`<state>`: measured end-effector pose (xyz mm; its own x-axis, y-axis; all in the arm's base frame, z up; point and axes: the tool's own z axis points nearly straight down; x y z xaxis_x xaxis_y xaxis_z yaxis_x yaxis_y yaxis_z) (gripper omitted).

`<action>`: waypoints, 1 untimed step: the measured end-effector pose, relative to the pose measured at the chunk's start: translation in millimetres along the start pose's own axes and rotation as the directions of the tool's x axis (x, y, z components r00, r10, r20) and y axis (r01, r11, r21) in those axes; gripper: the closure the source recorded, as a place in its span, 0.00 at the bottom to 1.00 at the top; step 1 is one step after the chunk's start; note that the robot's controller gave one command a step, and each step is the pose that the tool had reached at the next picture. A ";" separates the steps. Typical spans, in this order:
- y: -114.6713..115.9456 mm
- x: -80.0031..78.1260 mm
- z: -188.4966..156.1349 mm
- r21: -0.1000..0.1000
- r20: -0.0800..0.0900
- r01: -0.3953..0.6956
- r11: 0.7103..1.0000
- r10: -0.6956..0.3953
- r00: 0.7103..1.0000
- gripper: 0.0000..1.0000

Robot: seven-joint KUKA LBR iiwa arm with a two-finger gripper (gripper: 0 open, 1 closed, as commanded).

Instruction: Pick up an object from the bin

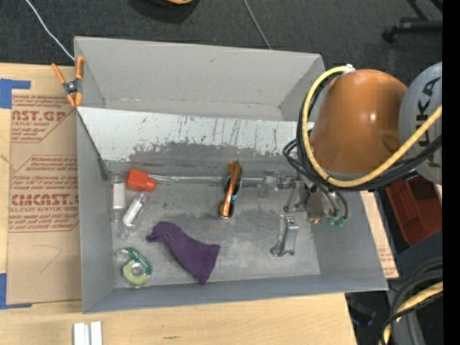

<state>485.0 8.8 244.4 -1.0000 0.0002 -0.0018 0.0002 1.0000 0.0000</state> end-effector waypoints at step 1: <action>31.7 2.4 114.0 0.000 -0.009 0.055 0.998 -0.055 0.998 0.00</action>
Offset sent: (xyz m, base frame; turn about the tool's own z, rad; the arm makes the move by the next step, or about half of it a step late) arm -0.0046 0.0283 -0.1065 -0.2138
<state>482.8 40.5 130.5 -0.9985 -0.0551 0.0069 -0.0551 0.9985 0.0004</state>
